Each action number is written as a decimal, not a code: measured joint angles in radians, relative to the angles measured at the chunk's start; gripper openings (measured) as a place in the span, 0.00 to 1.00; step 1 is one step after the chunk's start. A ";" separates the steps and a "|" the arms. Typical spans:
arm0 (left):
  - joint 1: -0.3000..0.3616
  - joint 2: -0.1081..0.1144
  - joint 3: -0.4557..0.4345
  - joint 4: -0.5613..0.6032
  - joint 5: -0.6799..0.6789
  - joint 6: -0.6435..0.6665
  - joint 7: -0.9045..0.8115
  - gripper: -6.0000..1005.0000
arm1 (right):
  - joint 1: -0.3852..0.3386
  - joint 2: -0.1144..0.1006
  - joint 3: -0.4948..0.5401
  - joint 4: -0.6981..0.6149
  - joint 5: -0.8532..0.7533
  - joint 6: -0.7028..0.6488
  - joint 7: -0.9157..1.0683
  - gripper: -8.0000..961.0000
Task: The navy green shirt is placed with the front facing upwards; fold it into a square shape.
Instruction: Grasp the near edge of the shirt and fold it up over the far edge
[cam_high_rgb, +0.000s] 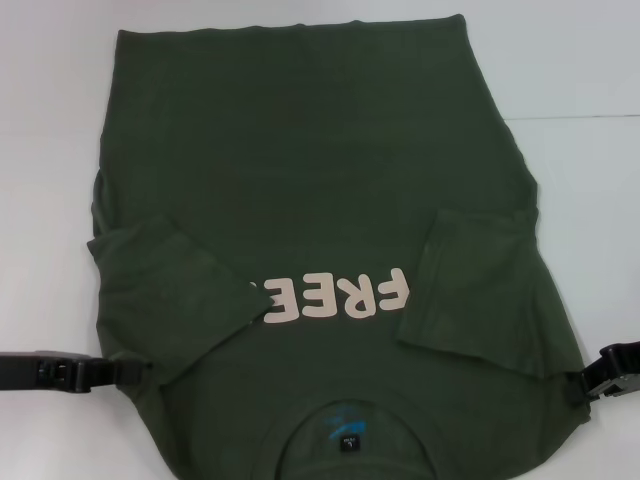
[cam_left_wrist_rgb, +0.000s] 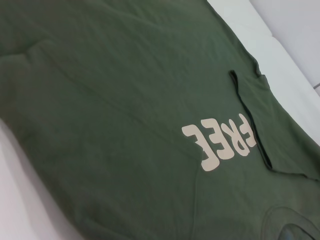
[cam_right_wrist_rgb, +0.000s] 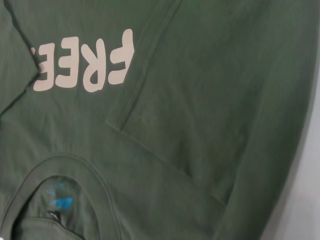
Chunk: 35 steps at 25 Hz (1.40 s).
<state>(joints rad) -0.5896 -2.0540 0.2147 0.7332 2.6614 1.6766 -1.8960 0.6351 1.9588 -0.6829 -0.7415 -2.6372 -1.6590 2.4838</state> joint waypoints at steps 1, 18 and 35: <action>0.000 0.000 0.000 0.000 0.000 0.000 0.000 0.08 | 0.000 0.000 -0.003 0.000 0.000 0.000 0.000 0.25; 0.005 -0.001 -0.001 0.000 -0.031 0.009 0.047 0.09 | -0.029 0.005 0.035 -0.004 0.018 -0.003 -0.163 0.07; 0.067 -0.017 0.000 -0.002 -0.132 0.016 0.349 0.09 | -0.167 0.034 0.180 0.013 0.300 -0.013 -0.596 0.05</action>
<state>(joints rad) -0.5227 -2.0706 0.2152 0.7317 2.5296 1.6924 -1.5465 0.4682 1.9925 -0.5027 -0.7282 -2.3372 -1.6724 1.8876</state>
